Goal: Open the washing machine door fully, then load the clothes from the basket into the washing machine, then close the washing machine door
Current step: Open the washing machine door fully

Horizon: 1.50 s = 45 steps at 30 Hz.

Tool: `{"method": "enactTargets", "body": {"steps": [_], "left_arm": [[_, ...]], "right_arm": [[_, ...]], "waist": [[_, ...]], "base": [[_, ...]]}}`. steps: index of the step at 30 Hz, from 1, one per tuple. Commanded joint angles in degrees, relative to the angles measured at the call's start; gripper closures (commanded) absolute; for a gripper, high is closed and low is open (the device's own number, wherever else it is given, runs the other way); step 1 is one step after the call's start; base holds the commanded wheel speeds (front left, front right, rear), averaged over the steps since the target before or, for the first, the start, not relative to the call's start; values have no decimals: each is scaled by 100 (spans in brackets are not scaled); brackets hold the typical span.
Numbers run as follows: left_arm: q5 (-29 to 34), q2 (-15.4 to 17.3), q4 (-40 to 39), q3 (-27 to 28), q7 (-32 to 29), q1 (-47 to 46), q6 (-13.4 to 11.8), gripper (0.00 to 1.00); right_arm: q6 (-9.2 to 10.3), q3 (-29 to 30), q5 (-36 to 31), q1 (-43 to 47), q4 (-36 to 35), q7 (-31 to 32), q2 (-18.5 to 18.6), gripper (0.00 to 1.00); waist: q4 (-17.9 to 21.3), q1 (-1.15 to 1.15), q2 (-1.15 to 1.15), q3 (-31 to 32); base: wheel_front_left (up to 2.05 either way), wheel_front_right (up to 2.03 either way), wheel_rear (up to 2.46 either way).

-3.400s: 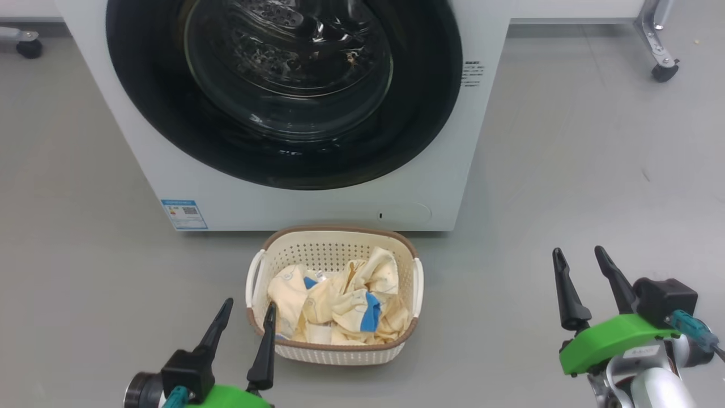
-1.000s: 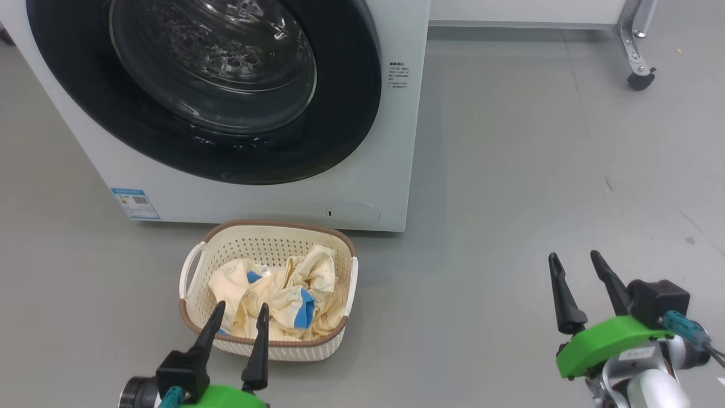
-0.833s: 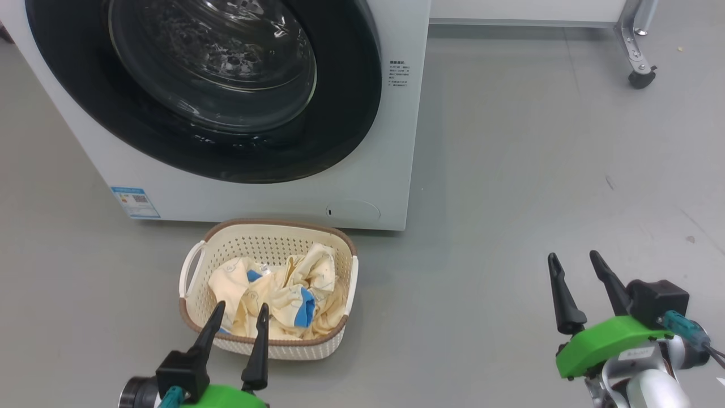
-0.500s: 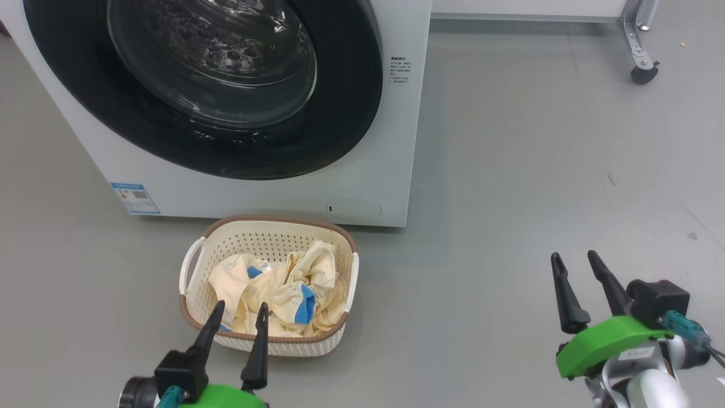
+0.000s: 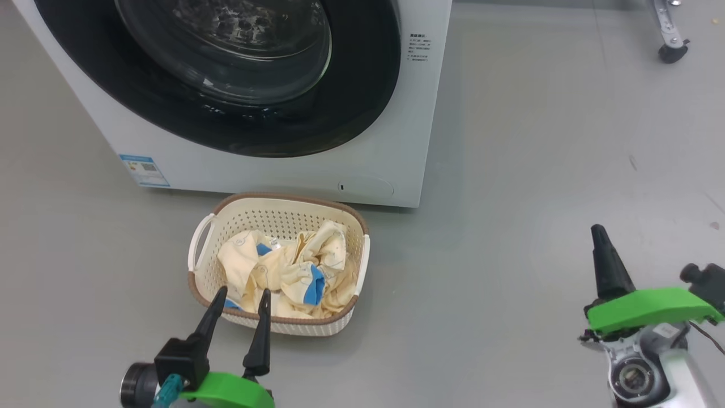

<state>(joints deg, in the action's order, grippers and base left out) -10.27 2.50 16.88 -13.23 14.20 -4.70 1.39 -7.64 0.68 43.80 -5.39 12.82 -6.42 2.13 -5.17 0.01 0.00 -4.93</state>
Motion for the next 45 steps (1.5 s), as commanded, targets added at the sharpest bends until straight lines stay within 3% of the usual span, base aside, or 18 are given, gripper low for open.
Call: {"method": "enactTargets", "body": {"steps": [1, 10, 14, 26, 37, 45], "left_arm": [[-55, 38, -184, 168, 80, -236, -38, 0], [-89, 38, -260, 29, 80, -414, -44, 0], [-178, 38, -322, -53, 80, -518, -79, 0], [-255, 38, -406, -405, 80, -888, -126, 0], [-439, 38, -496, -654, 80, -1116, -224, 0], [-508, 38, -521, -793, 80, -1202, -253, 0]], "right_arm": [[15, -27, 526, -309, -140, 69, 75, 100], [15, 588, 2920, -1043, 60, 650, 75, 100], [15, 823, 3429, -1546, 183, 967, 75, 100], [15, 1473, 3003, -3524, 1034, 2198, 248, 100], [15, 2036, 2976, -5314, 2327, 3836, 219, 100], [15, 2330, 2549, -6373, 3208, 4518, 290, 100]], "waist": [[-75, -1, 0, -50], [-324, -1, 0, -429], [-454, -1, 0, -666], [-835, -1, 0, -1372], [-1129, -1, 0, -1826], [-1307, -1, 0, -2052]], "base": [[0, 0, 0], [0, 0, 0], [0, 0, 0], [0, 0, 0], [0, 0, 0], [0, 0, 0]]}}
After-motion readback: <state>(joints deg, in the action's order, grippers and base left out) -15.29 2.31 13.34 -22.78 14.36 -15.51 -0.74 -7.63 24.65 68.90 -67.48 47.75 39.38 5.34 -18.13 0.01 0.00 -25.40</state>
